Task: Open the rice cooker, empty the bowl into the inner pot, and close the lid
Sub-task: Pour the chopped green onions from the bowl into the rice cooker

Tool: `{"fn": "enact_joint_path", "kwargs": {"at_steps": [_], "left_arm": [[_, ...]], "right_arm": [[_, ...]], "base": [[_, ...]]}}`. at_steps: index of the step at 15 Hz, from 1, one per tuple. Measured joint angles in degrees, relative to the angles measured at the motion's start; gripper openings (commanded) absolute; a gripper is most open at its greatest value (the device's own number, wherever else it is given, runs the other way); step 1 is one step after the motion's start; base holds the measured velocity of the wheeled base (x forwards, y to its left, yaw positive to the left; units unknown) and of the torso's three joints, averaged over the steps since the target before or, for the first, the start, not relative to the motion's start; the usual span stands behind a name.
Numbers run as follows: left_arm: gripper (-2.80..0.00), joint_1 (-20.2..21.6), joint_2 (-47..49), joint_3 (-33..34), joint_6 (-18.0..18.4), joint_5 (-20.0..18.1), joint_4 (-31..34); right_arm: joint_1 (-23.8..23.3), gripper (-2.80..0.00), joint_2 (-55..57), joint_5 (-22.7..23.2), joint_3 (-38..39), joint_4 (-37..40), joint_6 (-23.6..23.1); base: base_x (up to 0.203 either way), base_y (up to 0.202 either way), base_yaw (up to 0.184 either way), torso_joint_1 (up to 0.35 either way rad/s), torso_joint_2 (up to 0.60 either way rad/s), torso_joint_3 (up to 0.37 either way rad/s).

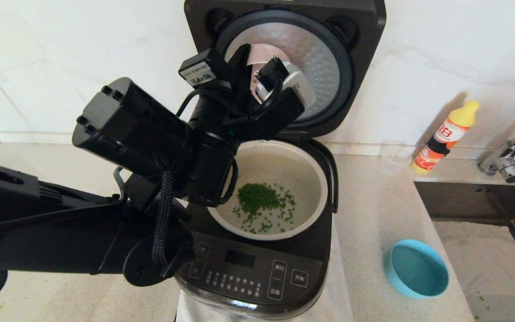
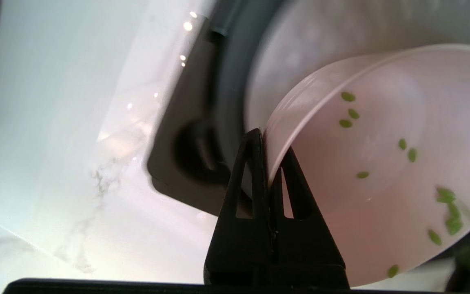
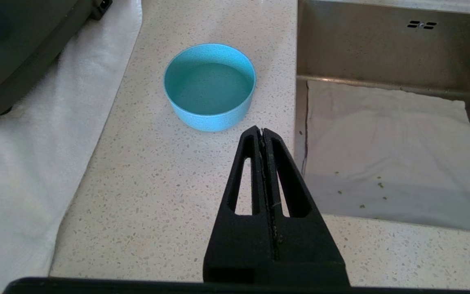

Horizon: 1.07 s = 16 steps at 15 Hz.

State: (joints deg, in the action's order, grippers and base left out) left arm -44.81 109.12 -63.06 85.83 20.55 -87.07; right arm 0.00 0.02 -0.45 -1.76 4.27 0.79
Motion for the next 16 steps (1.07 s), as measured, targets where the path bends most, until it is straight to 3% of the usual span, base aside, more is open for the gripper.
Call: {"fn": "enact_joint_path", "kwargs": {"at_steps": [4, 10, 12, 16], "left_arm": [[-2.8, 0.0, -1.08, 3.29, -1.19, -2.62, -0.13], [-2.8, 0.16, -3.19, 6.26, -1.99, -2.39, -0.15], [-2.8, 0.16, -4.44, 7.68, -1.61, 1.77, -0.11], [-2.8, -0.26, -8.57, 8.88, -1.6, 17.9, 4.29]], "right_arm": [[0.0, -2.8, 0.0, 0.01, -0.02, 0.02, 0.0], [0.0, -2.8, 0.0, 0.01, 0.0, 0.02, -0.02], [0.0, -2.8, 0.0, 0.01, 0.0, 0.02, -0.02], [0.0, -2.8, 0.0, 0.03, 0.0, 0.02, -0.02]], "base": [[0.0, 0.0, 0.0, 0.0, 0.0, 0.0], [0.0, 0.0, 0.0, 0.0, 0.0, 0.0], [0.0, 0.0, 0.0, 0.0, 0.0, 0.0], [0.0, 0.0, 0.0, 0.0, 0.0, 0.0]]}}
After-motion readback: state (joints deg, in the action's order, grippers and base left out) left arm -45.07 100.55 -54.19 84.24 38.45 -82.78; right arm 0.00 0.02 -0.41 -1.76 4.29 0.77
